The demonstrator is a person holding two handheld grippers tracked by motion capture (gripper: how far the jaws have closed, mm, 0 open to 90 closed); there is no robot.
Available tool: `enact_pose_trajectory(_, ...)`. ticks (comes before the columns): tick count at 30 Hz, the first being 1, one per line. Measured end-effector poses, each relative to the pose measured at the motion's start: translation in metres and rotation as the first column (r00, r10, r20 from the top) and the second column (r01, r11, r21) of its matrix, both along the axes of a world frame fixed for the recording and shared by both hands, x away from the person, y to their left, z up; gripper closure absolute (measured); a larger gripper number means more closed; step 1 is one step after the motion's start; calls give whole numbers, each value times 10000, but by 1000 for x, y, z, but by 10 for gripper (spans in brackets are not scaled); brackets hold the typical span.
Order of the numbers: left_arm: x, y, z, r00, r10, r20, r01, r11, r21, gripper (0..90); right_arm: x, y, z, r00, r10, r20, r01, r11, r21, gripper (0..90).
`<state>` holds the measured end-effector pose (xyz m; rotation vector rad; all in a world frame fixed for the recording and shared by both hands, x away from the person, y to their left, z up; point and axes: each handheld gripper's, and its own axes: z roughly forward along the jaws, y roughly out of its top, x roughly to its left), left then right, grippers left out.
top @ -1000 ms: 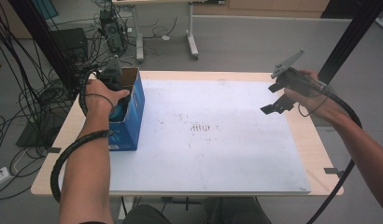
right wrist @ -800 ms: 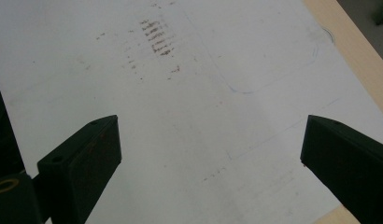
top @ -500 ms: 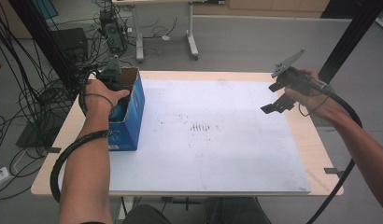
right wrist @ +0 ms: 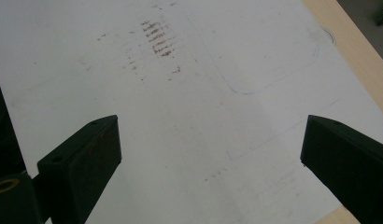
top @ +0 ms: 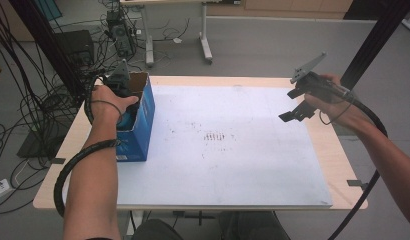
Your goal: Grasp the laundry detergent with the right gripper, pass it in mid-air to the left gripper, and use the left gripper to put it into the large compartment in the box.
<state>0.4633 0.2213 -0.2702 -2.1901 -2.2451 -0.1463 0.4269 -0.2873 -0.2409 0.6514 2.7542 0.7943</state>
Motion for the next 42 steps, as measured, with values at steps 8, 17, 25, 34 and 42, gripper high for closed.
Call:
enact_pose_trajectory(8,-1,1,0,10000,62,24,-62,10000,-47,358,0,1,0,10000,14,-15,-14,10000,8,50)
enact_pose_trajectory(17,-3,2,6,9999,45,124,-44,10000,-47,329,0,4,0,10000,68,-32,-68,10000,26,50)
enact_pose_trajectory(25,-5,1,14,9996,-26,273,24,10000,97,303,0,8,1,9999,162,-31,-162,9999,17,50)
enact_pose_trajectory(34,-9,0,24,9996,-119,250,116,9998,151,284,1,9,2,9999,161,19,-161,9999,25,50)
enact_pose_trajectory(42,-15,-4,35,9993,-234,292,226,9994,271,265,1,12,1,9997,250,1,-250,9997,61,50)
